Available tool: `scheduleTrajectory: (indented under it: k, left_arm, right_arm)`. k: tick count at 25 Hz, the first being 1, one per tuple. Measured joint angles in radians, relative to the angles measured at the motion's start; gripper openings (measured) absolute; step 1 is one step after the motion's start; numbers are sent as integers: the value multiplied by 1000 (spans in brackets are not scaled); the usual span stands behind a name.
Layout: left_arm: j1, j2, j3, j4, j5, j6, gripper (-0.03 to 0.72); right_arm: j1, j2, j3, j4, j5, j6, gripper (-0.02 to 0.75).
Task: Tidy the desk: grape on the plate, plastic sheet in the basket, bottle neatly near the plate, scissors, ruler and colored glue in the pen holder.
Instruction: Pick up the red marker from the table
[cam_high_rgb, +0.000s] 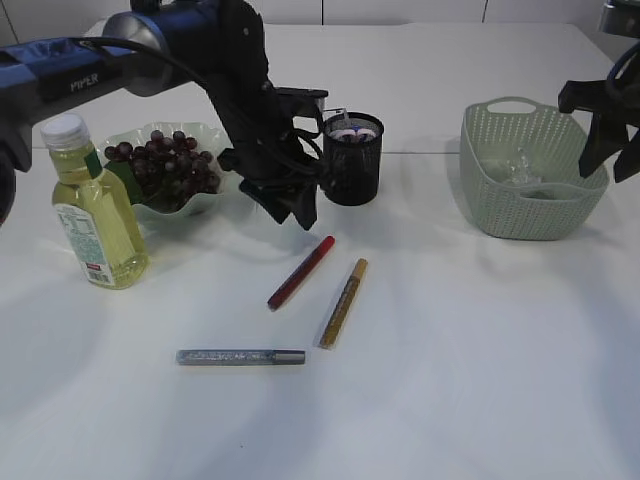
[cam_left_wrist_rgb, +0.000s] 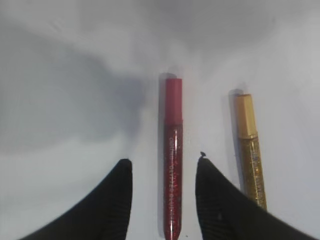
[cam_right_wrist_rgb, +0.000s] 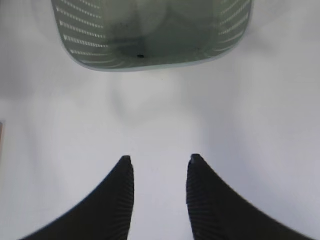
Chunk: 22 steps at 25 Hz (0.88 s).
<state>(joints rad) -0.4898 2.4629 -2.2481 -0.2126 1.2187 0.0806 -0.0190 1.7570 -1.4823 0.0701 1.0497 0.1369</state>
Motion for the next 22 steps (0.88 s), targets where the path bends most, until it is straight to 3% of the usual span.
scheduleTrajectory:
  k: [22]
  left_arm:
    - [-32, 69, -3, 2, 2, 30, 309]
  right_arm:
    - [0, 0, 0, 4, 4, -6, 296]
